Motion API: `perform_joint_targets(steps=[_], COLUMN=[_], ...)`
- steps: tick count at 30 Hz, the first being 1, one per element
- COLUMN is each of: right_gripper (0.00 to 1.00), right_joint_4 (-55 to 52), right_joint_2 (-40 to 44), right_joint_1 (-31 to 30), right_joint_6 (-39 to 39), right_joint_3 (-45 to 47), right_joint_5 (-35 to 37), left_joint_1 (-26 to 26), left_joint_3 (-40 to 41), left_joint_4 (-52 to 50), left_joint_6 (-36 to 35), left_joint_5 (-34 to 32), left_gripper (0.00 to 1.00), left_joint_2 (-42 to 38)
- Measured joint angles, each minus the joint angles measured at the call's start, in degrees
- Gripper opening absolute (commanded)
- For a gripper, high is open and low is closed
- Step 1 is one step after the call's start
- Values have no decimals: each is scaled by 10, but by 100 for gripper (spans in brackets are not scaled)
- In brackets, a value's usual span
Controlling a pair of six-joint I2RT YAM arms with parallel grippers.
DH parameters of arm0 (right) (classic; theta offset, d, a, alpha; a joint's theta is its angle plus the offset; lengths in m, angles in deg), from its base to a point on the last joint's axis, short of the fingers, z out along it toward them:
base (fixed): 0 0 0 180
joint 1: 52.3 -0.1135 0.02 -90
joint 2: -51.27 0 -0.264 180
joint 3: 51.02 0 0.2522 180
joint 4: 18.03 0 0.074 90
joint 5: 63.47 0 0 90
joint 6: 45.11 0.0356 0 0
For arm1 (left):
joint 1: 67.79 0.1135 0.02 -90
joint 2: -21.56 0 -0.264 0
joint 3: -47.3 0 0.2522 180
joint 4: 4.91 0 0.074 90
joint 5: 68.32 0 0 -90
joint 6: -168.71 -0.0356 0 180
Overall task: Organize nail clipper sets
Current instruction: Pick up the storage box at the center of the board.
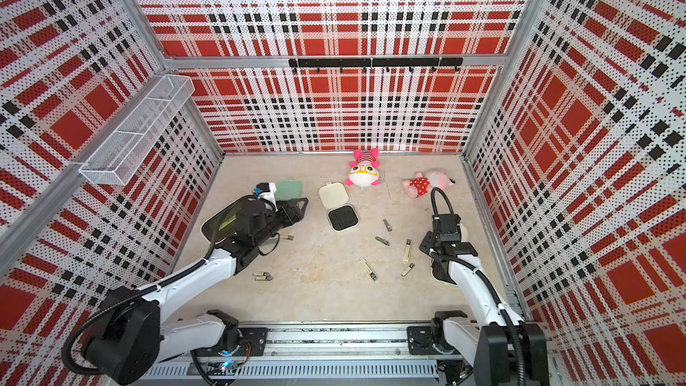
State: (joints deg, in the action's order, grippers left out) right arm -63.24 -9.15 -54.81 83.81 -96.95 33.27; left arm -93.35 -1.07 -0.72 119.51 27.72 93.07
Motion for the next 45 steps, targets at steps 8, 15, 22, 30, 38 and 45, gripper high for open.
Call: perform_joint_targets(steps=[8, 15, 22, 30, 38, 45], right_gripper=[24, 23, 24, 24, 21, 14], right_joint_4=[-16, -17, -18, -10, 7, 16], right_joint_2=[-9, -30, -50, -83, -106, -108], right_joint_1=[-11, -20, -20, -20, -20, -20], right_joint_6=[26, 40, 43, 43, 43, 41], right_joint_3=[23, 23, 17, 7, 2, 2], right_joint_5=[19, 38, 54, 56, 61, 61], left_joint_1=[-50, -53, -53, -44, -39, -31], left_joint_3=[0, 0, 0, 0, 0, 0], left_joint_4=[53, 87, 108, 119, 126, 134], left_joint_6=[34, 51, 57, 66, 71, 77], left_joint_5=[44, 63, 72, 83, 88, 92], left_gripper=[80, 80, 80, 80, 79, 78], left_joint_2=[69, 81, 84, 91, 92, 92])
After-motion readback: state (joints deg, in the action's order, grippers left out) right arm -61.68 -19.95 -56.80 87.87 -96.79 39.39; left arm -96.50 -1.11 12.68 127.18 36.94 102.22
